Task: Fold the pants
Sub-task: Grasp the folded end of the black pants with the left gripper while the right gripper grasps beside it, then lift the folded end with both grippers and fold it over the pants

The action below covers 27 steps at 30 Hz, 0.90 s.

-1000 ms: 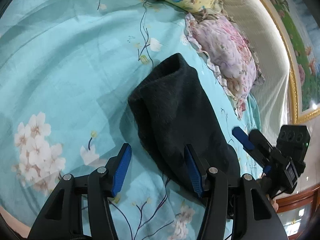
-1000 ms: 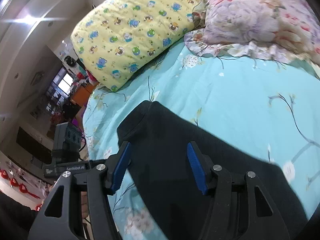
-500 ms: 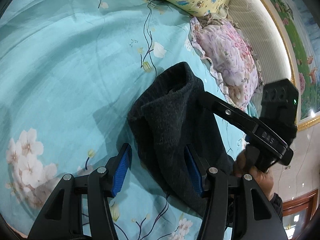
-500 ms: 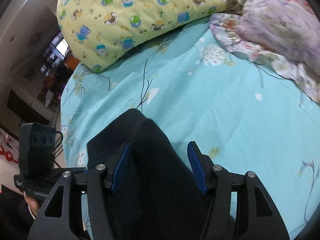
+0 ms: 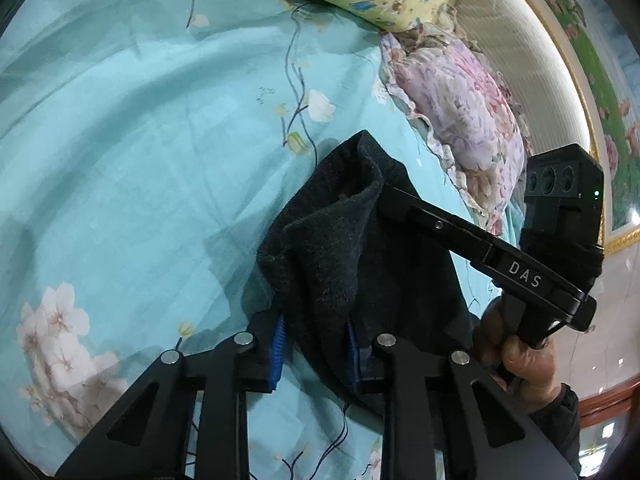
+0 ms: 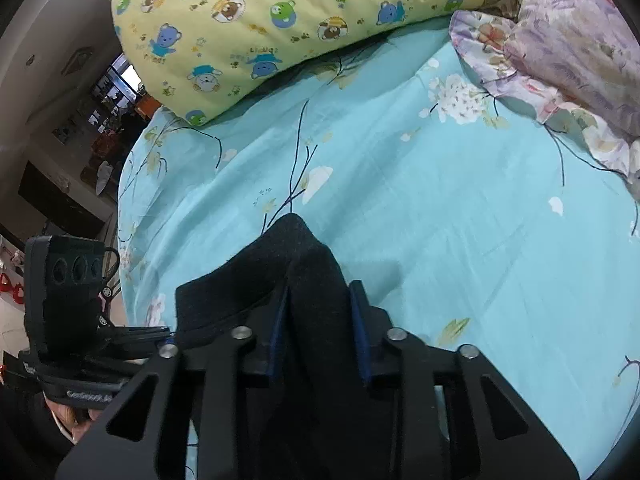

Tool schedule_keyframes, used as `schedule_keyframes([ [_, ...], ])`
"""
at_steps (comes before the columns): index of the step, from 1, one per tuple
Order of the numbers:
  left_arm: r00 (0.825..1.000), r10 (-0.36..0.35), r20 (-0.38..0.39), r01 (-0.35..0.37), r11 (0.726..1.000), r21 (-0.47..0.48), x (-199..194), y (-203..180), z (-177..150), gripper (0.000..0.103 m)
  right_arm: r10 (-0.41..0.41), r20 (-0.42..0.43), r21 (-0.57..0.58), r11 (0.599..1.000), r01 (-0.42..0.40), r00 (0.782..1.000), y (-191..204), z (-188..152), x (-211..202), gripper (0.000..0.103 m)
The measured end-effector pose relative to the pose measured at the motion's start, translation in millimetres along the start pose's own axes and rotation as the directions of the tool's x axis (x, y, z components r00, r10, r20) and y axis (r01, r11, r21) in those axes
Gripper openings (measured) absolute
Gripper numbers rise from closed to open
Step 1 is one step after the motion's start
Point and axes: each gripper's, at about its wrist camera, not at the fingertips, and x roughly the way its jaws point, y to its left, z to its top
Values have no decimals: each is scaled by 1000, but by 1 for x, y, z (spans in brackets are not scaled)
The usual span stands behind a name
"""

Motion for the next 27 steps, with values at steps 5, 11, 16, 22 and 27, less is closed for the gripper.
schedule_keyframes([
  [5,1000,4,27,-5,999,36,-11,-15,-2,20,8,42,14,1000,-9,999,2,-5,-17,23],
  [11,997,-42,62,37,996,87,-34,-41,-2,19,20,133,32,999,-24,991,8,-10,-55,22],
  [16,992,-94,85,79,983,164,-52,-78,-9,19,32,230,59,997,-47,973,10,-23,-97,22],
  [22,982,-179,62,159,957,244,-64,-123,-22,19,35,340,92,993,-71,940,7,-48,-150,22],
  [27,971,-235,28,213,919,331,-71,-167,-45,19,12,424,117,991,-68,905,3,-78,-193,21],
])
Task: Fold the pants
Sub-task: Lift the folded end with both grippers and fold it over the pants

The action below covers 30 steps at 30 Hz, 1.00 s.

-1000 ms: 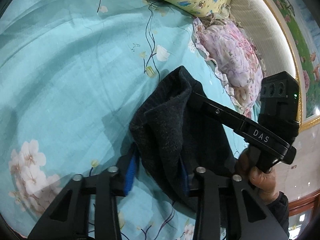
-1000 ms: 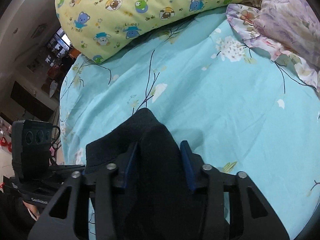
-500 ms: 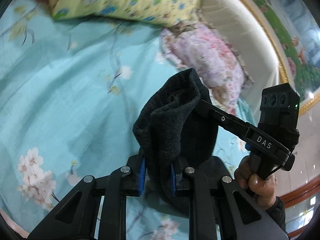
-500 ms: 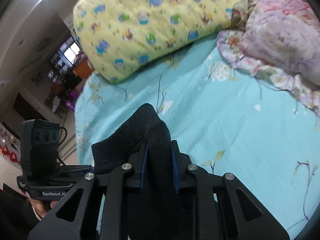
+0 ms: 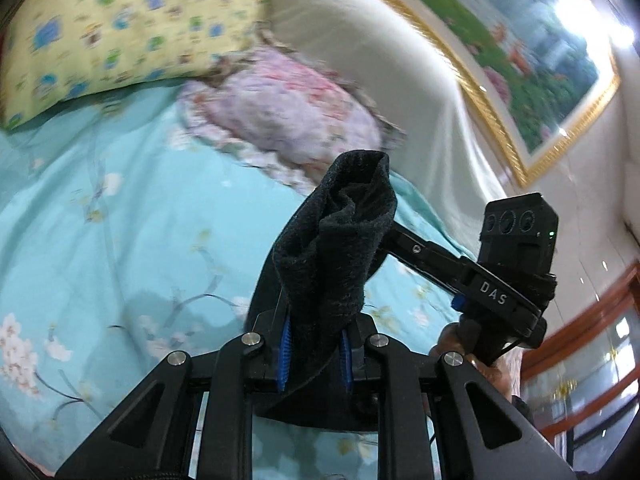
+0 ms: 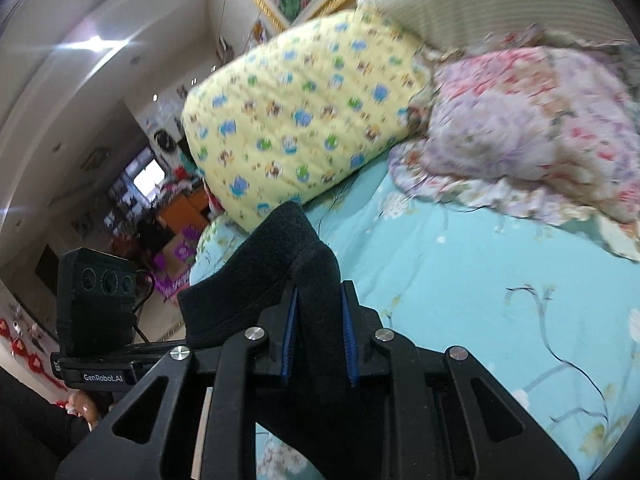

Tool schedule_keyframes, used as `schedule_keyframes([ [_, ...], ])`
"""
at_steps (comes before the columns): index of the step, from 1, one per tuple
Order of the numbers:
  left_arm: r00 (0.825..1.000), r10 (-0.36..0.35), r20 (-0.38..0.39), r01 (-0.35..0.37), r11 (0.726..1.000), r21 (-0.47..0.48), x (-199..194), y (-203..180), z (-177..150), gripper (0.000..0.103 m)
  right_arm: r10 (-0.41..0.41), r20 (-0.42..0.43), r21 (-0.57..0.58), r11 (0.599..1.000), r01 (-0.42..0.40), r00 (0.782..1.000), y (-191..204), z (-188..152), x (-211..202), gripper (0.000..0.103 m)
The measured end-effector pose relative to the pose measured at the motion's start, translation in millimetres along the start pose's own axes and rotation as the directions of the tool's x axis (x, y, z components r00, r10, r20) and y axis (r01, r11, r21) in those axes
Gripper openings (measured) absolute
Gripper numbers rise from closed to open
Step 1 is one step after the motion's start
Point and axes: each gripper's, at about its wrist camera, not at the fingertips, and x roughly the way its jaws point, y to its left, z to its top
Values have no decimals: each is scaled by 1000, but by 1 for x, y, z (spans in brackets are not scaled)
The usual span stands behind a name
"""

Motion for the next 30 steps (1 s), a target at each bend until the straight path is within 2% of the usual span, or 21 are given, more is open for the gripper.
schedule_keyframes([
  [6,997,-59,-48,63,994,85,12,-47,-15,19,-29,101,49,999,24,994,-12,-20,-60,21],
  [14,986,-81,-143,107,978,180,48,-101,-47,19,-93,188,150,987,65,978,-44,-65,-123,20],
  [23,976,-51,-210,115,944,309,82,-146,-87,19,-153,247,252,964,89,957,-73,-110,-163,20],
  [30,964,-11,-264,113,920,374,106,-164,-114,19,-196,259,321,941,108,946,-93,-142,-179,18],
])
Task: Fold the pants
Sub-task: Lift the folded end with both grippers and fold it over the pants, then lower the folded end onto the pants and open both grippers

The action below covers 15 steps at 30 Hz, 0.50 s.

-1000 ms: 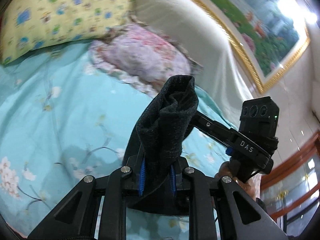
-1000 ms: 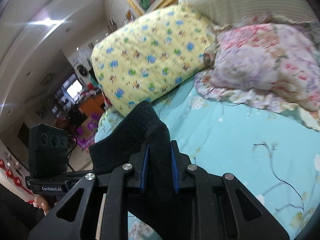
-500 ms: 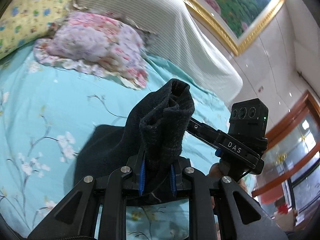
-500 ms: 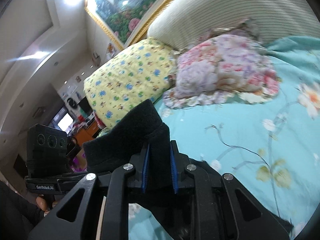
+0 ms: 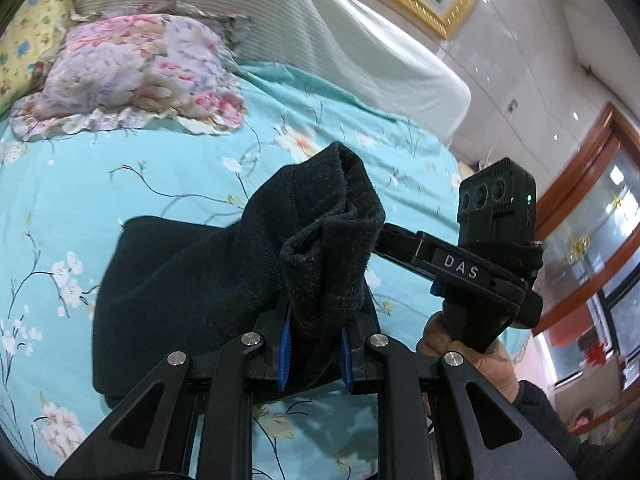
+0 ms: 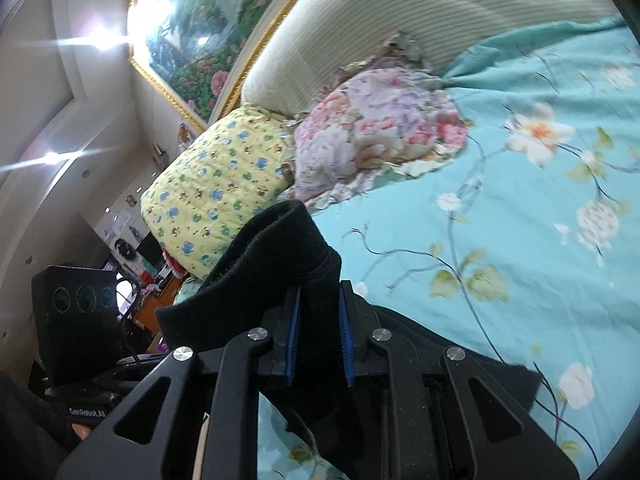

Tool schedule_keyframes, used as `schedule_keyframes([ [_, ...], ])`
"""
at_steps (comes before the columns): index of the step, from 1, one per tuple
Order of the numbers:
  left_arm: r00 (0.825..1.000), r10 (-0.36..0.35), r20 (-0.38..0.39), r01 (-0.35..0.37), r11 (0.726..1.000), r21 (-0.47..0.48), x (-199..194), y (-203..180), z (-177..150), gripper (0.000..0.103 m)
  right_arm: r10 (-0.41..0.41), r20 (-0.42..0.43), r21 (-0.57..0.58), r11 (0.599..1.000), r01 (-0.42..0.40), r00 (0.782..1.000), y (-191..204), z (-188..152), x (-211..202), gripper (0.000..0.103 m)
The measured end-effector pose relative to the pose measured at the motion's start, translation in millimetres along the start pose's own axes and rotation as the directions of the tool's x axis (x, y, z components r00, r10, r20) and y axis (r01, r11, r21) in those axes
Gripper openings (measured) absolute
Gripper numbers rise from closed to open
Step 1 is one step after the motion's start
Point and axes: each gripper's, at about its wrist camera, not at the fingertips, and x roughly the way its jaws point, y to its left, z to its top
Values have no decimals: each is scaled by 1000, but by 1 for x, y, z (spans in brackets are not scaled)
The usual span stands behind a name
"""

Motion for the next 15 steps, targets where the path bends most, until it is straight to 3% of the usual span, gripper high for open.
schedule_keyframes([
  [1,1000,3,-17,-3,1000,11,7,-4,-3,19,-3,3,5,1000,3,1000,-2,-2,-2,15],
  [3,999,13,-43,-12,1000,22,19,-7,-6,19,-8,16,28,1000,8,1000,-12,-6,-8,0],
  [15,990,74,-123,-60,991,118,66,-27,-25,19,-59,29,140,989,55,998,-45,-30,-38,1],
])
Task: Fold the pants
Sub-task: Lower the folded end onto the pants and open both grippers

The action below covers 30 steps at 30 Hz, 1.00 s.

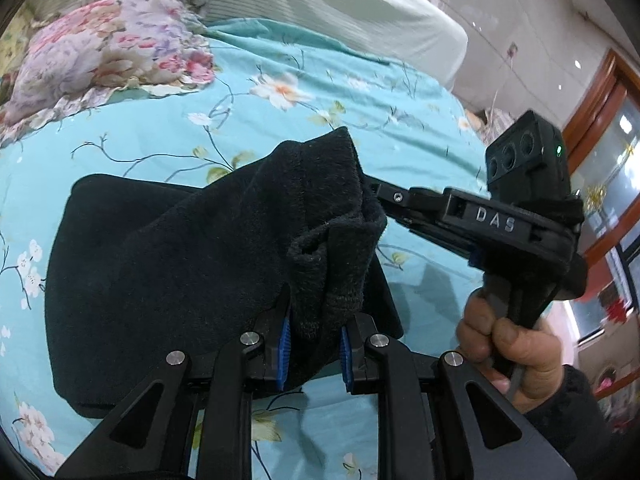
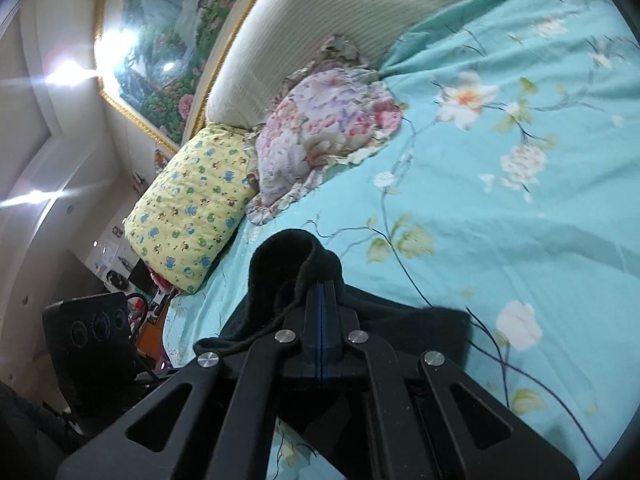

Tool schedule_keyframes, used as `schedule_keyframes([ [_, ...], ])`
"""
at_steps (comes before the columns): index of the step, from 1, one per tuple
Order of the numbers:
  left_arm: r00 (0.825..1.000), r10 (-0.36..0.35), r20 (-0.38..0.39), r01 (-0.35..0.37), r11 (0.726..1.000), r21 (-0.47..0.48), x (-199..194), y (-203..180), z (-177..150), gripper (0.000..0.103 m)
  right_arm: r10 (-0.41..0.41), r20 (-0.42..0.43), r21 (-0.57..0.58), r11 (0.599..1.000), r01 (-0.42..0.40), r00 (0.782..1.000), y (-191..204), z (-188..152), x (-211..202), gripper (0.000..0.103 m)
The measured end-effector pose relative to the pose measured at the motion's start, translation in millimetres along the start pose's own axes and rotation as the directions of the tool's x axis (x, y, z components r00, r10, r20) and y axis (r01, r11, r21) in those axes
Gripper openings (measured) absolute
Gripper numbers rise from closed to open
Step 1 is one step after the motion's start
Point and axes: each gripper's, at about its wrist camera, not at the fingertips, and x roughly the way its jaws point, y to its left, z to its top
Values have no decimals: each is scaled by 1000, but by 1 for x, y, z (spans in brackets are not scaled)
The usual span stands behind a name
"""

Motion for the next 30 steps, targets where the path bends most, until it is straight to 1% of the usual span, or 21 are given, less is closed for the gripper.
schedule_keyframes([
  [2,1000,16,-8,-16,1000,19,5,-3,-1,24,-34,7,26,999,33,999,-5,-3,-6,1],
  [4,1000,11,-18,-10,1000,20,7,-3,-2,28,-60,11,41,997,59,998,-7,-5,-9,3],
  [5,1000,3,-18,-3,1000,16,7,-2,-2,29,-77,9,50,996,77,997,-8,-5,-11,9],
  [6,1000,-1,-17,1,1000,14,5,-2,-2,32,-92,7,57,994,92,996,-9,-6,-13,23],
  [7,1000,-12,-22,12,1000,11,4,0,-1,40,-102,8,59,993,102,995,-9,-7,-15,35],
  [8,998,-50,-29,50,999,-2,2,2,-1,45,-113,11,62,992,112,994,-9,-8,-17,68],
  [9,997,-77,-30,76,997,-14,0,3,-1,46,-108,31,62,992,106,994,-8,-9,-22,88],
  [11,996,-85,-24,85,996,-19,-5,3,-3,50,-90,67,51,995,87,994,-4,-10,-29,89],
  [12,997,-80,-21,80,997,-16,-8,2,-4,52,-91,69,49,995,87,993,-1,-10,-31,89],
  [13,997,-76,-18,75,997,-15,-10,3,-4,53,-92,67,50,995,88,994,0,-10,-31,89],
  [19,997,-83,4,84,995,-54,-30,16,-7,54,-104,57,54,993,101,993,5,-11,-30,89],
  [20,997,-80,13,80,995,-63,-34,20,-7,56,-108,56,55,993,105,993,6,-12,-30,89],
  [24,997,-58,42,62,993,-99,-49,36,-6,58,-143,55,56,989,140,988,14,-16,-28,90],
  [25,998,-51,49,56,992,-109,-53,40,-6,60,-163,53,55,985,160,985,16,-16,-27,90],
  [27,998,-24,62,32,991,-131,-60,50,-6,62,-189,48,54,981,187,981,20,-19,-26,92],
  [30,997,7,82,7,986,-168,-70,67,-7,62,-233,35,50,972,232,972,25,-21,-22,94],
])
